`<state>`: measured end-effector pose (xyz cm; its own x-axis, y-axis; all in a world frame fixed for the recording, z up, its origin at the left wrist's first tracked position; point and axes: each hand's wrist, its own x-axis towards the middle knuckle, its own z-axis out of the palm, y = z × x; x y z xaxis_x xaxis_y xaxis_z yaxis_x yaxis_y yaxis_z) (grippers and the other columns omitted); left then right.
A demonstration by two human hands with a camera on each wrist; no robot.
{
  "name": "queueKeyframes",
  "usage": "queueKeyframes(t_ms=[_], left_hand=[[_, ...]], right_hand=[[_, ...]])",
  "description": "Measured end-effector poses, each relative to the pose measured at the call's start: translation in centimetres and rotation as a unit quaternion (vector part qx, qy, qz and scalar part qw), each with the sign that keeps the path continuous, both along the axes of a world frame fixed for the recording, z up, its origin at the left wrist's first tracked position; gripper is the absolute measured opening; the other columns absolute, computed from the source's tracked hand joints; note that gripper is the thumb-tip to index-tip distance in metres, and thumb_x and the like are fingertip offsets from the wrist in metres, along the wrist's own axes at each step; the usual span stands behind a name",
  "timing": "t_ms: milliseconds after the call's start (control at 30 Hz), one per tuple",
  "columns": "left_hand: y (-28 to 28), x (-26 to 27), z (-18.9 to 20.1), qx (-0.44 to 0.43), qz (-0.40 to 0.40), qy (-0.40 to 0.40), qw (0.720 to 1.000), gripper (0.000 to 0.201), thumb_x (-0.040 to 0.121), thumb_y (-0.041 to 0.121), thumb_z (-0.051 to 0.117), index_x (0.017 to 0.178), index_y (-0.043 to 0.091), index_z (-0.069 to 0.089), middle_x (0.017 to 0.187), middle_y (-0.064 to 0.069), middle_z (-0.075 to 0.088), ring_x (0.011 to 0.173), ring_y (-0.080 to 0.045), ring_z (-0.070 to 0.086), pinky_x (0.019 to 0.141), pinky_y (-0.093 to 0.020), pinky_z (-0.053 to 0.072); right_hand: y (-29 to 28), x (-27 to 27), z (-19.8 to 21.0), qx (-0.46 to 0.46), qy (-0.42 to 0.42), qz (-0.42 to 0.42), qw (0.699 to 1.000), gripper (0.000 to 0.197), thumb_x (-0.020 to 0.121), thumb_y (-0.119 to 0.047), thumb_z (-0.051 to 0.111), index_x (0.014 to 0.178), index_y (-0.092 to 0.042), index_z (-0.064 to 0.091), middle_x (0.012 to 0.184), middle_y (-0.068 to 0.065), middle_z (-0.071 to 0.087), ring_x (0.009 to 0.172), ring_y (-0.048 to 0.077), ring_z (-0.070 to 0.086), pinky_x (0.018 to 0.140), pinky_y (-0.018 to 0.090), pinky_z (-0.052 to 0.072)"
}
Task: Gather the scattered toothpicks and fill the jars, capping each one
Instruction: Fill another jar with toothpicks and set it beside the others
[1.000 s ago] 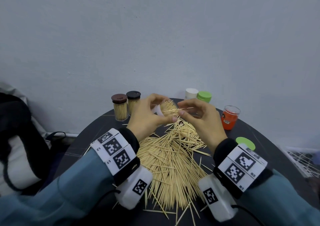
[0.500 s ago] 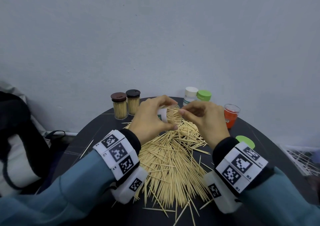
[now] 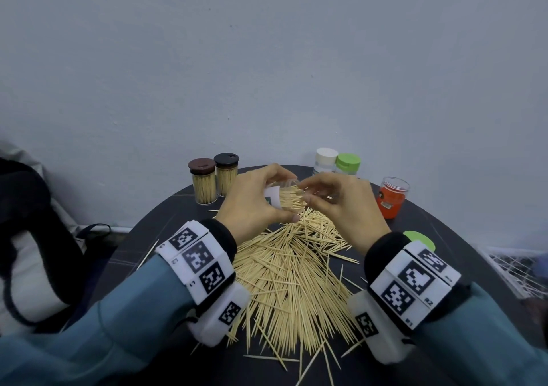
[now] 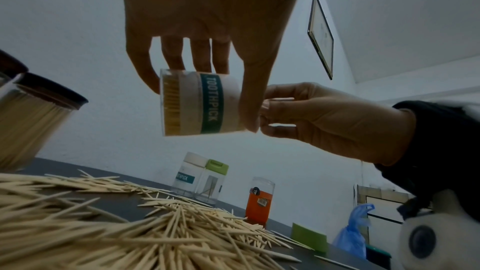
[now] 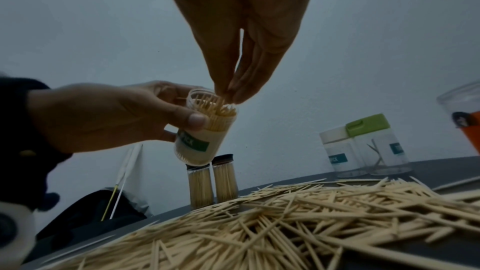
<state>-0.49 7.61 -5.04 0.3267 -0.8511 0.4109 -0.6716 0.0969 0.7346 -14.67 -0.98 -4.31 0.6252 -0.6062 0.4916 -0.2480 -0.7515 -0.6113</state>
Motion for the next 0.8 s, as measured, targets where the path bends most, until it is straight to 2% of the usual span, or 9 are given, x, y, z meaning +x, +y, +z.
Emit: queueKeyframes(t_ms=[67,167,267,333,467,567,700,800], left_hand=[[0.01,0.09,-0.05,0.002,0.005,0.009,1.0,0.055,0.056,0.018,0.089,0.104,0.024,0.064,0.101,0.013,0.065,0.096,0.0,0.059,0.079,-0.011,0.042],[-0.06,0.32,-0.01,0.003,0.016,0.024,1.0,0.054,0.056,0.02,0.089,0.103,0.026,0.063,0.099,0.015,0.064,0.097,0.001,0.057,0.077,-0.003,0.038],[-0.18,0.49,-0.02,0.003,0.028,0.035,0.999,0.055,0.056,0.022,0.089,0.104,0.024,0.063,0.098,0.016,0.062,0.095,0.002,0.056,0.074,-0.001,0.037],[-0.18,0.39,-0.05,0.005,0.027,0.033,0.999,0.055,0.056,0.022,0.089,0.105,0.024,0.063,0.098,0.016,0.062,0.094,0.002,0.056,0.071,0.003,0.036],[-0.15,0.15,-0.03,0.006,0.017,0.024,1.0,0.055,0.056,0.022,0.089,0.105,0.023,0.063,0.1,0.014,0.064,0.095,0.0,0.057,0.072,0.003,0.037],[-0.06,0.29,0.11,0.006,0.027,0.023,0.999,0.056,0.056,0.024,0.089,0.105,0.024,0.063,0.098,0.015,0.063,0.093,0.002,0.056,0.071,0.0,0.038],[-0.1,0.35,0.06,0.009,0.034,0.019,0.999,0.056,0.057,0.024,0.089,0.106,0.023,0.063,0.096,0.017,0.06,0.088,0.008,0.052,0.069,0.003,0.035],[-0.11,0.17,-0.18,0.01,0.027,0.022,0.999,0.054,0.058,0.02,0.088,0.106,0.024,0.063,0.097,0.017,0.061,0.089,0.008,0.054,0.07,0.002,0.038]], right_hand=[[-0.09,-0.11,0.18,0.026,-0.028,-0.007,0.999,0.007,0.082,-0.011,0.068,0.088,-0.016,0.067,0.076,-0.005,0.067,0.069,0.002,0.062,0.069,0.012,0.049],[-0.14,-0.25,0.3,0.053,-0.05,-0.014,0.997,0.004,0.084,-0.013,0.067,0.082,-0.016,0.066,0.071,-0.005,0.066,0.068,0.007,0.064,0.065,0.014,0.052],[0.0,-0.27,0.06,0.126,-0.057,-0.001,0.99,0.002,0.083,-0.015,0.068,0.082,-0.015,0.066,0.076,0.006,0.067,0.069,0.02,0.068,0.064,0.028,0.058],[0.13,-0.09,-0.31,0.139,-0.049,0.007,0.989,0.003,0.081,-0.011,0.069,0.08,-0.014,0.068,0.074,0.005,0.068,0.068,0.019,0.068,0.066,0.03,0.059],[0.21,0.19,-0.57,0.117,-0.032,0.003,0.993,0.006,0.079,-0.009,0.071,0.082,-0.014,0.071,0.073,0.001,0.069,0.068,0.011,0.065,0.069,0.023,0.056],[0.13,-0.05,-0.16,0.131,-0.062,0.0,0.989,0.007,0.081,-0.01,0.07,0.08,-0.017,0.068,0.073,0.001,0.068,0.07,0.017,0.067,0.068,0.028,0.058],[0.21,-0.16,0.07,0.131,-0.076,0.008,0.988,0.006,0.082,-0.011,0.069,0.079,-0.016,0.066,0.075,0.007,0.068,0.074,0.024,0.067,0.069,0.034,0.058],[0.67,0.06,-0.32,0.125,-0.052,0.025,0.991,0.003,0.08,-0.009,0.07,0.081,-0.011,0.069,0.074,0.005,0.068,0.07,0.018,0.067,0.065,0.025,0.058]])
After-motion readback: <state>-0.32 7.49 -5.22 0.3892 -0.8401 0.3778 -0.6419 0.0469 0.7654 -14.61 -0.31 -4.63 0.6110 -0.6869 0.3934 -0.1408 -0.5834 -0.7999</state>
